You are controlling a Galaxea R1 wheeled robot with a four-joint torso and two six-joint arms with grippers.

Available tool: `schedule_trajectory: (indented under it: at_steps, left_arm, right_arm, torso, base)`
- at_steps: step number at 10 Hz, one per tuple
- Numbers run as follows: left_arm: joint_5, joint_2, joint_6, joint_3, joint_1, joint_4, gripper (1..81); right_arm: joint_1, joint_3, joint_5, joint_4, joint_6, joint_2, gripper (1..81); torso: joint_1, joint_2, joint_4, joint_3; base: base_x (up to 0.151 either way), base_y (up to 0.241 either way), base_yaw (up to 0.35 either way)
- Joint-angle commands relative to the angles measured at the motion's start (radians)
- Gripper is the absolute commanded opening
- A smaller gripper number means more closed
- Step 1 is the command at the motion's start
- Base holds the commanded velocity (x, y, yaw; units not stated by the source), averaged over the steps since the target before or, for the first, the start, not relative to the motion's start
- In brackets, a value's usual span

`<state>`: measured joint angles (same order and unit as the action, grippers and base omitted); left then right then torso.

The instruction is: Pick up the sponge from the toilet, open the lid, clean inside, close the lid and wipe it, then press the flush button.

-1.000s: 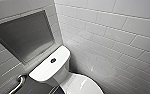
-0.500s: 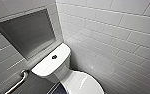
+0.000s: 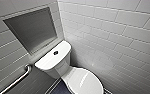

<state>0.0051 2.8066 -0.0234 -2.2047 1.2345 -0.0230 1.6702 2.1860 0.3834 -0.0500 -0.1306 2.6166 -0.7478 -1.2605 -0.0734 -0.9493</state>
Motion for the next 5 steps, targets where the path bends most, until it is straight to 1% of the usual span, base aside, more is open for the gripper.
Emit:
schedule_trajectory:
  at_steps: [1, 2, 5]
  left_arm:
    - [0.070, -0.011, 0.003, 0.022, -0.025, -0.008, 81.1]
    - [0.069, -0.011, 0.003, 0.022, -0.025, -0.008, 81.1]
    - [0.064, -0.010, 0.003, 0.022, -0.029, -0.008, 81.1]
  right_arm:
    - [0.030, -0.006, -0.069, -0.027, 0.003, -0.013, 1.0]
    - [0.029, -0.003, -0.069, -0.027, 0.003, -0.010, 1.0]
    - [0.032, -0.003, -0.069, -0.027, 0.003, -0.008, 1.0]
  torso:
    - [0.000, 0.000, 0.000, 0.000]
    - [0.000, 0.000, 0.000, 0.000]
    - [0.002, 0.000, 0.000, 0.000]
  base:
    - [-0.124, 0.000, 0.000]
    - [-0.110, 0.000, 0.000]
    - [0.000, 0.000, 0.000]
